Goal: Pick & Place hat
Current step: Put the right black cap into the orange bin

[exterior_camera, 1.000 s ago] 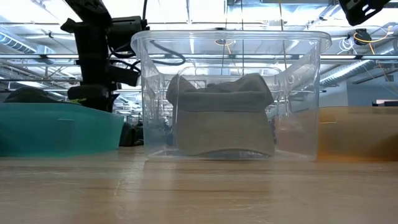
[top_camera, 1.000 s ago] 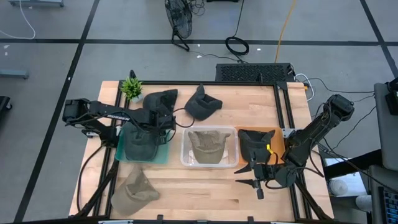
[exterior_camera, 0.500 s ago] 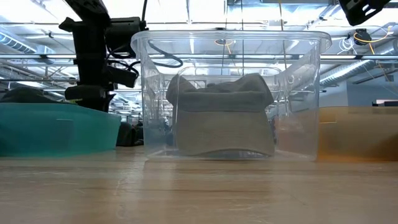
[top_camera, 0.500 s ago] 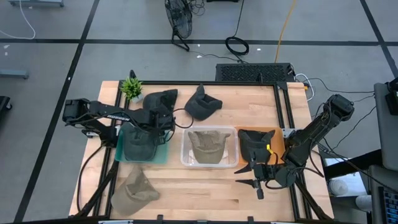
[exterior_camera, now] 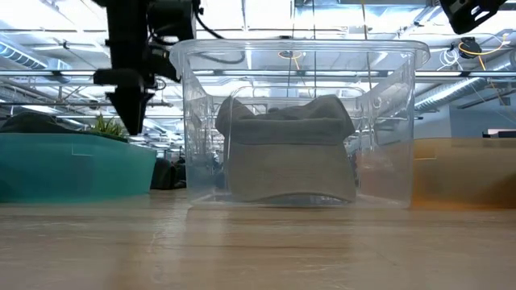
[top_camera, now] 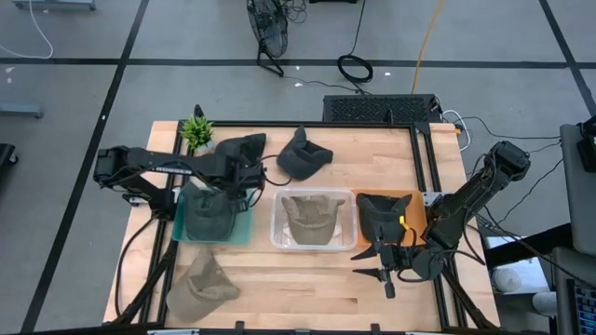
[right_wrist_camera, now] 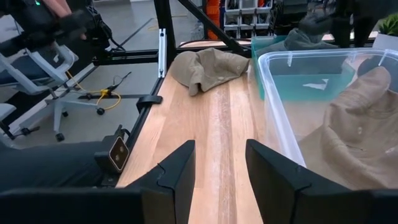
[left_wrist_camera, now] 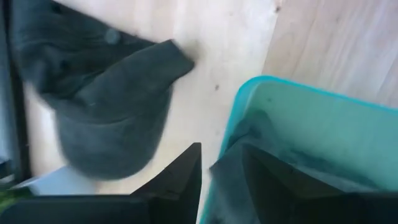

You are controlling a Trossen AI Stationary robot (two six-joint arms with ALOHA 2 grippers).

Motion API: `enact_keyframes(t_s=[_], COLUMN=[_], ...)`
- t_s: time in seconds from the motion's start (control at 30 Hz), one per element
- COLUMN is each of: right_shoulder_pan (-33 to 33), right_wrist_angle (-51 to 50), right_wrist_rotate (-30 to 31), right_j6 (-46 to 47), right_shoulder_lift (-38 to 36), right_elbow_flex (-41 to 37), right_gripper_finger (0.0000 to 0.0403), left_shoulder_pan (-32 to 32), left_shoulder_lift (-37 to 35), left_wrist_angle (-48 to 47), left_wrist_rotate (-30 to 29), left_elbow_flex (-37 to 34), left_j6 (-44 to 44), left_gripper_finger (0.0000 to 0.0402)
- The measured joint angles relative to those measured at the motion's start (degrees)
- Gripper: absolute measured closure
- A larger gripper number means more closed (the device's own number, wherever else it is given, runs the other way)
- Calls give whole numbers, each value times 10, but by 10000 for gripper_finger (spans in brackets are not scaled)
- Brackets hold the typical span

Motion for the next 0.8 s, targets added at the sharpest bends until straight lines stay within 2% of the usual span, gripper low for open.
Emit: enact_keyframes(t_s=[0.17, 0.27, 0.47, 0.7, 0.8], right_shoulder_pan=[0, 0, 0, -9, -16], right_wrist_angle=[0, 0, -2, -14, -19], right_wrist_rotate=[-1, 0, 0, 33, 34], right_j6=[0, -2, -10, -37, -53], right_shoulder_lift=[0, 0, 0, 0, 0], right_elbow_flex=[0, 0, 0, 0, 0], right_gripper_finger=[273, 273, 273, 273, 273], left_shoulder_pan=[5, 22, 81, 135, 154], left_shoulder_lift=[0, 0, 0, 0, 0], left_wrist_angle=[-34, -23, -21, 44, 88], left_wrist_rotate=[-63, -73, -51, -60, -66], left_elbow_flex=[60, 77, 55, 23, 22], left_j6=[33, 83, 203, 451, 474], left_gripper_finger=[275, 275, 275, 275, 275])
